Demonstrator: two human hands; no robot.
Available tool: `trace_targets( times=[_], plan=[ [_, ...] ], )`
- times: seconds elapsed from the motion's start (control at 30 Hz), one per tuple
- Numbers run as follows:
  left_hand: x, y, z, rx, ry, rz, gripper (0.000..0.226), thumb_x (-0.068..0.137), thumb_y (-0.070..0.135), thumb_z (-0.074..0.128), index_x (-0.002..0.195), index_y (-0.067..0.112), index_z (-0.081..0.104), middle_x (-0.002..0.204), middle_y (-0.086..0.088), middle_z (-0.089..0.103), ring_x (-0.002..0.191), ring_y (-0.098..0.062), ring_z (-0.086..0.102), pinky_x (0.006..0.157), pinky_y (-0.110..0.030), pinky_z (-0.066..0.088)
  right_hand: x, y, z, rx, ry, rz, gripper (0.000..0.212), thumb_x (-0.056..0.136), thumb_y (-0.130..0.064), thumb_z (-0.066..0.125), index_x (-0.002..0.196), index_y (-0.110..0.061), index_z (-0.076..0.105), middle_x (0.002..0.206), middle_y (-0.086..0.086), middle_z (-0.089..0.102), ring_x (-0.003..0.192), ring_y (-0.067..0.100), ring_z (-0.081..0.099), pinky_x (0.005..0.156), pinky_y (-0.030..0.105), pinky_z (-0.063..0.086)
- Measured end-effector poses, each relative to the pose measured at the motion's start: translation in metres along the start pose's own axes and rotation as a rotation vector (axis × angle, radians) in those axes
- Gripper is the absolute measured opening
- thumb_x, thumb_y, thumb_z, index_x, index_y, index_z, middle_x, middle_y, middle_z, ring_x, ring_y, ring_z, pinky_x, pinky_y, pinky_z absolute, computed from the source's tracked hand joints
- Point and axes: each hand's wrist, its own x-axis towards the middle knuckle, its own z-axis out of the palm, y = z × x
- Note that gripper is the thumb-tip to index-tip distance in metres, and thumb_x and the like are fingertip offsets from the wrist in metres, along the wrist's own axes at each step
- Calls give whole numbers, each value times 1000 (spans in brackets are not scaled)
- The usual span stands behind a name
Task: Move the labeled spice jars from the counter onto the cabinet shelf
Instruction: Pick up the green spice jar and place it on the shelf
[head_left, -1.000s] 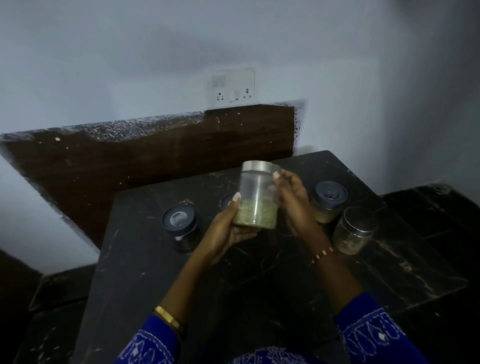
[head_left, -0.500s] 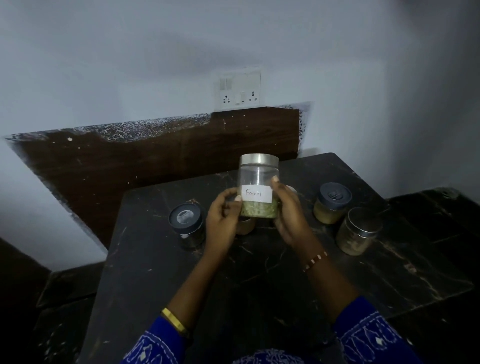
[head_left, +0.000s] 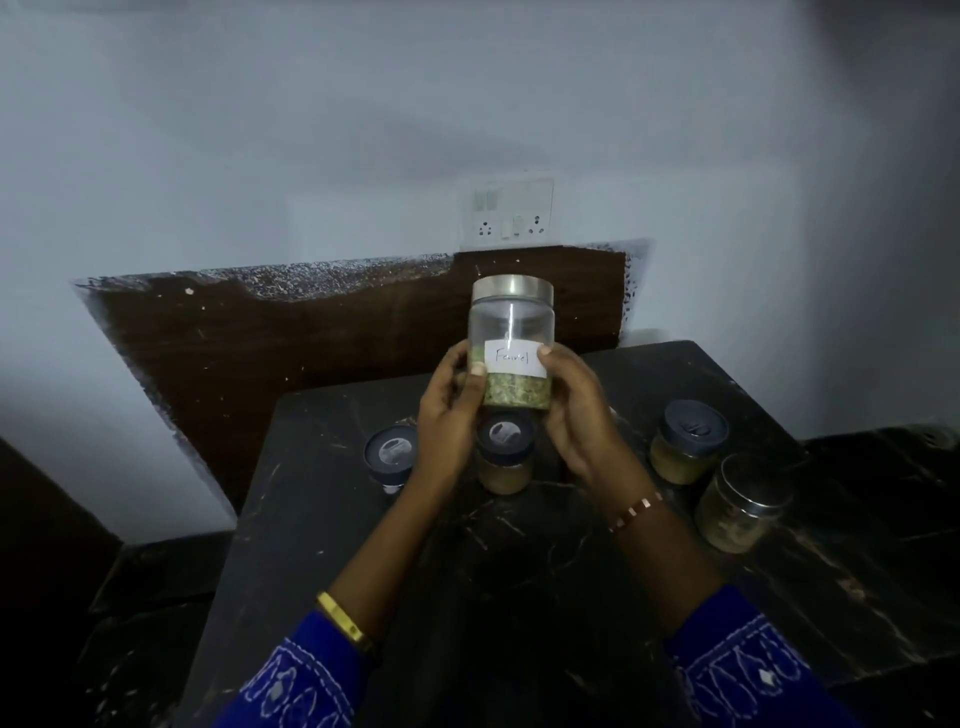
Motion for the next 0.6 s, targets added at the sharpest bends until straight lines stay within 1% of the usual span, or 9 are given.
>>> trace_targets(
  times=[0.1, 0.13, 0.17, 0.2, 0.27, 0.37, 0.47, 0.53, 0.6],
  plan=[
    [14, 23, -7, 10, -13, 73, 35, 96, 10, 41, 130, 10, 44, 106, -7, 62, 100, -21, 61, 87, -34, 52, 10, -20, 16, -58, -96, -62, 16, 95, -10, 42, 101, -10, 57, 97, 9, 64, 92, 21, 62, 80, 32, 53],
    [21, 32, -9, 23, -21, 102, 34, 96, 11, 41, 130, 12, 44, 105, -5, 63, 99, -18, 62, 85, -31, 53, 15, -30, 23, -89, -124, -90, 16, 95, -10, 42, 100, -11, 57, 96, 7, 64, 91, 19, 62, 77, 29, 54],
    [28, 44, -11, 25, -29, 129, 33, 96, 11, 41, 129, 14, 44, 102, 0, 63, 94, -11, 63, 82, -25, 55, 20, -40, 31, -125, -151, -119, 16, 95, -10, 42, 99, -12, 58, 94, 6, 65, 90, 17, 63, 76, 28, 54],
    [36, 57, -13, 15, -35, 157, 32, 96, 11, 41, 127, 17, 44, 100, 5, 62, 89, -3, 64, 77, -19, 56, 26, -51, 40, -165, -177, -148, 16, 96, -11, 42, 99, -14, 58, 94, 4, 65, 89, 16, 63, 77, 27, 54],
    [54, 85, -15, 27, -28, 242, 28, 96, 12, 43, 121, 23, 45, 97, 7, 62, 83, 2, 65, 71, -15, 55, 37, -77, 60, -246, -224, -215, 15, 95, -16, 45, 101, -18, 58, 96, 2, 67, 91, 14, 65, 82, 29, 53],
    [81, 134, -16, 112, 16, 373, 26, 96, 21, 44, 120, 31, 43, 104, -2, 60, 92, -8, 62, 77, -22, 55, 55, -123, 92, -351, -277, -332, 19, 94, -24, 48, 110, -17, 57, 98, -2, 68, 92, 11, 65, 78, 25, 55],
    [107, 181, -16, 183, 55, 511, 26, 97, 27, 42, 122, 31, 42, 115, -9, 59, 105, -21, 60, 86, -28, 53, 69, -171, 124, -433, -300, -475, 30, 93, -25, 50, 120, -11, 53, 106, 2, 65, 96, 14, 63, 79, 25, 53],
    [123, 212, -15, 215, 74, 589, 30, 95, 32, 43, 125, 29, 44, 118, -11, 60, 108, -23, 60, 90, -32, 52, 76, -200, 144, -435, -326, -547, 21, 94, -23, 50, 110, -12, 57, 102, 1, 65, 93, 15, 63, 76, 26, 53],
    [138, 241, -13, 213, 75, 624, 38, 92, 36, 45, 128, 26, 46, 121, -8, 60, 109, -22, 59, 92, -34, 50, 83, -226, 160, -393, -341, -578, 10, 93, -20, 51, 99, -16, 59, 95, 1, 65, 86, 15, 64, 74, 28, 53]
  ],
)
